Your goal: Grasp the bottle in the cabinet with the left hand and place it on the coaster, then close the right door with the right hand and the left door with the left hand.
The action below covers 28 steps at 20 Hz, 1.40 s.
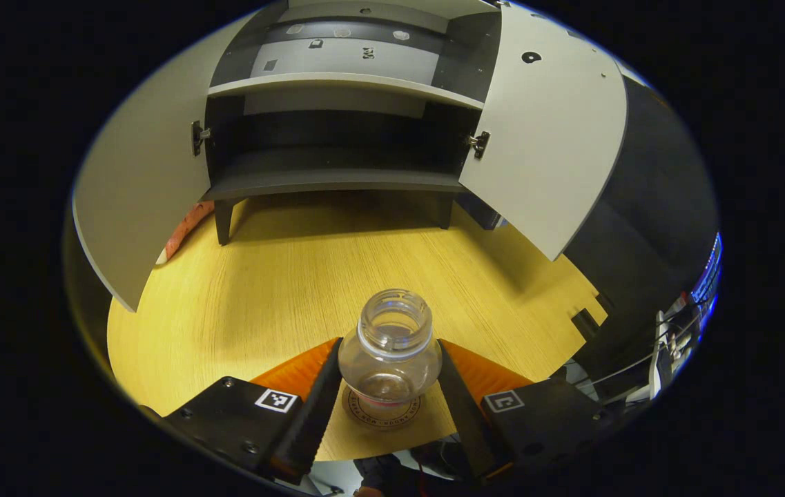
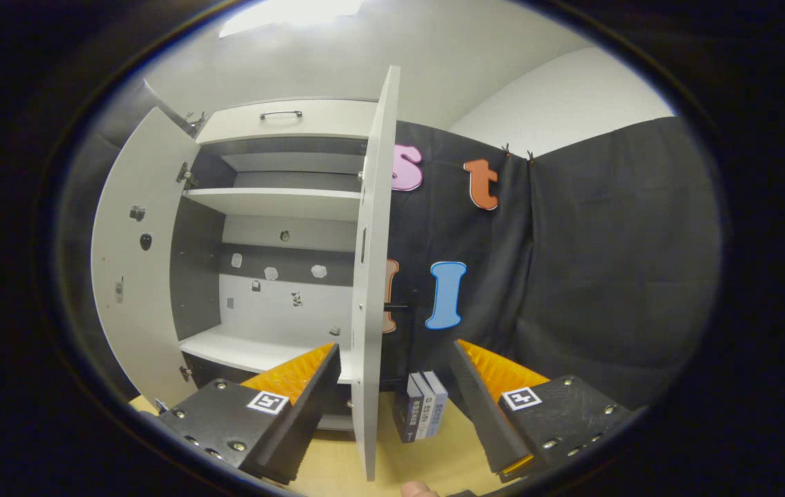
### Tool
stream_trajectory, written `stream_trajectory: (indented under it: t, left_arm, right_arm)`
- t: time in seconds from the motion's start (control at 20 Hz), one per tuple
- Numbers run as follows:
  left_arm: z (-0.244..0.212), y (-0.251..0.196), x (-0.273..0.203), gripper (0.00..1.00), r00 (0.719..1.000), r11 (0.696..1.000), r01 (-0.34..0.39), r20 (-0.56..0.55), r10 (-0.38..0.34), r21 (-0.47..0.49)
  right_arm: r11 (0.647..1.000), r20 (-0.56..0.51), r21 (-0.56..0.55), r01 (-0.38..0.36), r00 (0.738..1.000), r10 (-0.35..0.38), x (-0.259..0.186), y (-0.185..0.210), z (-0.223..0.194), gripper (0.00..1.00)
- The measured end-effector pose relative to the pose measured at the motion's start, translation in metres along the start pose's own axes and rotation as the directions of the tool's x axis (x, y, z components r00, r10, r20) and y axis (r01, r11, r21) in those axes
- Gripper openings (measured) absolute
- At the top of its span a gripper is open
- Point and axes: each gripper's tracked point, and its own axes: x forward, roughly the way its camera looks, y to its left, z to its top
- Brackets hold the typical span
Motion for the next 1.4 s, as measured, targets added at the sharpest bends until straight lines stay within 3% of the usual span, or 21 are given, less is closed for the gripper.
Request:
stream_trajectory:
  t: [0.4, 0.8, 0.95, 1.0, 1.2, 1.4]
  left_arm:
    - [0.003, -0.002, -0.005, 0.83, 1.000, 1.000, -0.019, 0.003, 0.019, 0.018]
    - [0.040, -0.019, -0.028, 0.80, 0.996, 0.999, 0.027, 0.082, -0.029, 0.028]
    - [0.066, -0.024, -0.042, 0.86, 0.992, 0.998, 0.038, 0.122, -0.043, 0.046]
    - [0.078, -0.024, -0.047, 0.80, 0.989, 0.998, 0.038, 0.140, -0.044, 0.047]
    - [0.131, -0.025, -0.071, 0.80, 0.968, 0.999, 0.036, 0.246, -0.040, 0.021]
    - [0.192, -0.011, -0.099, 0.80, 0.932, 1.000, -0.014, 0.364, 0.010, 0.009]
  right_arm:
    - [1.000, -0.009, 0.015, -0.001, 1.000, 0.001, -0.001, -0.004, -0.003, 0.94]
    - [1.000, -0.003, 0.013, -0.010, 1.000, 0.010, 0.003, -0.002, -0.001, 0.96]
    - [1.000, -0.001, 0.010, -0.009, 1.000, 0.009, 0.006, -0.002, -0.002, 0.96]
    - [1.000, -0.001, 0.009, -0.007, 1.000, 0.007, 0.007, -0.003, -0.001, 0.96]
    - [1.000, 0.005, 0.010, 0.011, 1.000, -0.011, 0.009, -0.009, 0.000, 0.96]
    - [0.999, 0.017, 0.010, 0.041, 0.999, -0.041, 0.010, -0.020, 0.003, 0.96]
